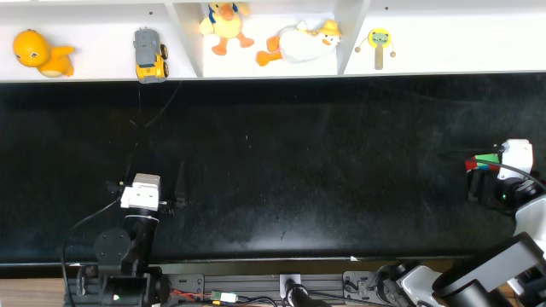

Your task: Store Toys

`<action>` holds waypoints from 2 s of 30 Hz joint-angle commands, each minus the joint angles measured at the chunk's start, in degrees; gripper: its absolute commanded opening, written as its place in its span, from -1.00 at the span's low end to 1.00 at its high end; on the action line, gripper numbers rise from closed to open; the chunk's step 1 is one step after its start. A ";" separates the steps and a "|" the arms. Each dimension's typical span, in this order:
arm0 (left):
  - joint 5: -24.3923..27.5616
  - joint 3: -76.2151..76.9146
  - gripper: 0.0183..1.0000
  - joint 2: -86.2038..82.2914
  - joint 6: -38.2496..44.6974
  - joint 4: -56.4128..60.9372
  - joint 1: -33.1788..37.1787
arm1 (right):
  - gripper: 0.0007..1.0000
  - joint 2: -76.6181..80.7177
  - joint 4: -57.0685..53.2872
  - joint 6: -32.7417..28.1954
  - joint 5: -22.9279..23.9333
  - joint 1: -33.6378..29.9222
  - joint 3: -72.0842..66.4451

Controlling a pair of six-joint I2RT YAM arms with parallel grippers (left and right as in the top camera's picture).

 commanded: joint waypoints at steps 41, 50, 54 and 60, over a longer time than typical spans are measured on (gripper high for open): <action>0.35 -0.04 1.00 -0.68 -0.48 -0.33 -0.50 | -0.29 -2.12 2.97 16.17 -3.61 14.14 14.64; 0.35 -0.04 1.00 -0.68 -0.48 -0.33 -0.50 | -0.29 8.81 3.54 21.35 -3.61 19.02 27.12; 0.35 -0.04 1.00 -0.68 -0.48 -0.33 -0.50 | -0.27 13.49 3.54 23.43 -3.72 21.05 32.09; 0.35 -0.04 1.00 -0.68 -0.48 -0.33 -0.50 | -0.27 19.32 3.10 25.18 -3.76 24.20 38.75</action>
